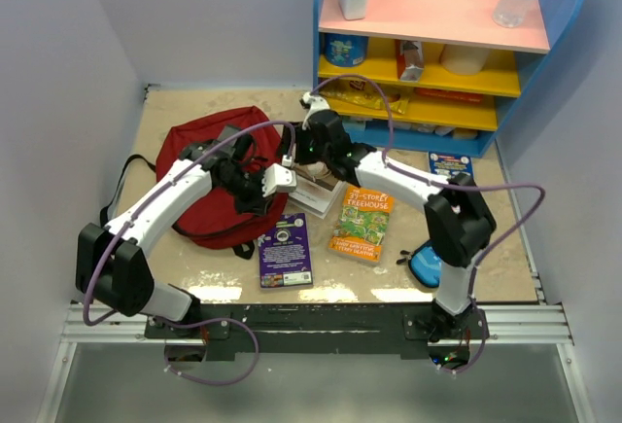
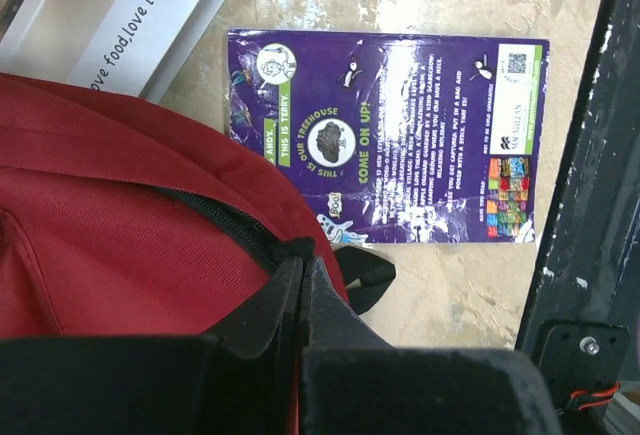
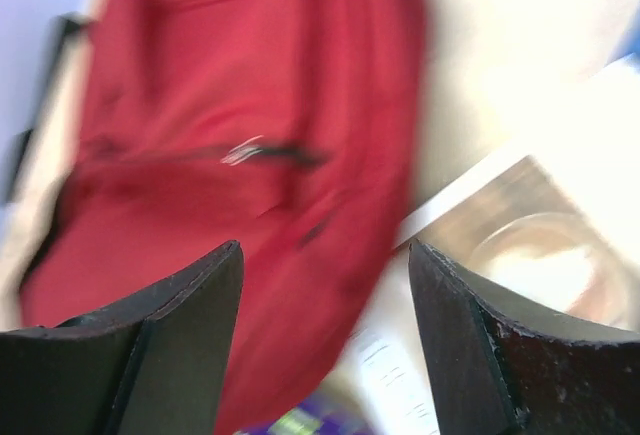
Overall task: Pack the student bag
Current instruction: Unzip the student bag at the center of the board.
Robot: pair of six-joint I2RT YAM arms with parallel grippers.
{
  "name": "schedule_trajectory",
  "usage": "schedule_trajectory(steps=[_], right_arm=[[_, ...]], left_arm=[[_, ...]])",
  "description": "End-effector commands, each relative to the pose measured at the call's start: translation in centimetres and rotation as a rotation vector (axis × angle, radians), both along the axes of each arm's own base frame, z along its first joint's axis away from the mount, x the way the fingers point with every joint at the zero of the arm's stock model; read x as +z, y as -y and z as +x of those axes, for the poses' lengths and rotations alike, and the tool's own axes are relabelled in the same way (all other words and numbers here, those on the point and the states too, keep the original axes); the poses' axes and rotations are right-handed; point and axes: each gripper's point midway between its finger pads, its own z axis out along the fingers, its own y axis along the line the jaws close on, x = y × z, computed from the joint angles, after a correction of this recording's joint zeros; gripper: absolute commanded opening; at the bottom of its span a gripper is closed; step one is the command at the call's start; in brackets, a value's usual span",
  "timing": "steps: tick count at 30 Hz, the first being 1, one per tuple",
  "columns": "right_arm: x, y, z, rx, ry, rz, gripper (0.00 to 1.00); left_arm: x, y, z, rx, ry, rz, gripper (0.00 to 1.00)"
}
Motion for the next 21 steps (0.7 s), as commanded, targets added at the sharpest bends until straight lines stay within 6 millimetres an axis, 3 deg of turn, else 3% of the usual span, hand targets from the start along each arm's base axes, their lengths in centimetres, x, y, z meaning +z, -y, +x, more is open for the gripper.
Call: schedule_trajectory(steps=[1,4,11,16,17,21], right_arm=[[-0.4,-3.2,-6.4,0.042,-0.064,0.069,0.69],[-2.3,-3.6,-8.4,0.044,-0.148,0.103,0.68],[-4.6,-3.9,-9.0,0.026,-0.226,0.097,0.57],[-4.5,-3.3,-9.0,-0.006,-0.219,0.095,0.35],[-4.5,-3.1,-9.0,-0.01,-0.216,0.094,0.23],[-4.1,-2.4,-8.7,-0.038,-0.2,0.085,0.01]], left_arm=[[0.8,1.0,1.5,0.015,0.052,-0.041,0.0],[0.6,0.7,1.1,0.007,0.048,-0.034,0.0],[0.9,0.5,0.6,0.0,0.057,-0.033,0.0],[0.9,0.4,0.5,-0.003,0.057,-0.036,0.0],[0.9,0.4,0.4,-0.005,0.057,-0.035,0.0],[1.2,0.5,0.5,-0.004,0.065,-0.042,0.0]])
